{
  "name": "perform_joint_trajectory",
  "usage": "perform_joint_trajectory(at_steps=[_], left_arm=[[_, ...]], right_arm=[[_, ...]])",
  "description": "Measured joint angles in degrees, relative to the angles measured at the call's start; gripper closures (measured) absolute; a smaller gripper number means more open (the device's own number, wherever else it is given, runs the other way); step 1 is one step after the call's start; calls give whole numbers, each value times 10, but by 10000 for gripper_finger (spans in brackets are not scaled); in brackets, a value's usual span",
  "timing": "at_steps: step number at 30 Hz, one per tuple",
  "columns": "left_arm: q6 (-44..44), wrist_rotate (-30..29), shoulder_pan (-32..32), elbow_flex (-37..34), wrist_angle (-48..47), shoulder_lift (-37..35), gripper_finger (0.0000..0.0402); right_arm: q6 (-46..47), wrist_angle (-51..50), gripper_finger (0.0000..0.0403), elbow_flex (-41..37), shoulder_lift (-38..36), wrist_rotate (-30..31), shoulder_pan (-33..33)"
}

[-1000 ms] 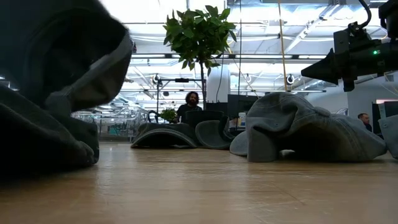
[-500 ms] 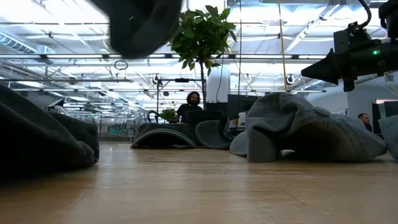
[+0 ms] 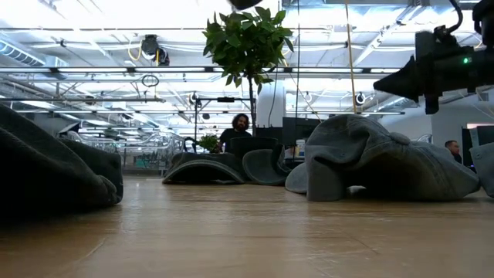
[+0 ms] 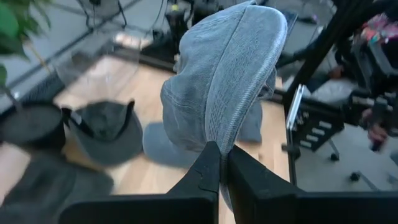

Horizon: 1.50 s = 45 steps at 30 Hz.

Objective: Pick & Place hat
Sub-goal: Put the top left gray cap into the right transparent bin

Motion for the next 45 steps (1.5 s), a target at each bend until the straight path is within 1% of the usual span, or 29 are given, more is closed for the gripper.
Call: perform_joint_trajectory(at_steps=[2,3,7,13,17,21,23,27,29,32,35,37,40,43,45], left_arm=[[23,1,11,0,26,-5,392],[36,2,17,0,39,-9,392],[87,2,34,0,90,-22,392],[153,5,52,0,149,-43,392],[185,33,67,0,186,-47,392],[217,62,79,0,233,-48,392],[229,76,86,0,246,-48,392],[230,79,95,0,251,-48,392],[232,80,97,0,254,-47,392],[234,82,97,0,258,-47,392],[233,90,97,0,263,-47,392],[233,90,97,0,263,-47,392],[235,90,97,0,267,-47,392],[251,90,99,0,267,-47,392],[262,90,99,0,267,-47,392]], right_arm=[[64,35,387,0,0,-23,0],[86,51,387,0,0,-22,0],[131,104,387,0,0,24,0],[194,187,387,0,0,27,0],[246,220,387,0,0,27,0],[280,226,387,0,0,17,0],[288,226,387,0,0,-16,-1],[279,222,387,0,0,-12,0],[299,222,387,0,0,-30,0],[261,234,383,0,0,-64,0],[205,255,362,8,0,-128,-1],[184,247,336,24,1,-153,-1],[159,220,285,53,14,-155,0],[142,216,230,97,33,-157,0],[130,204,196,127,57,-178,-1]])
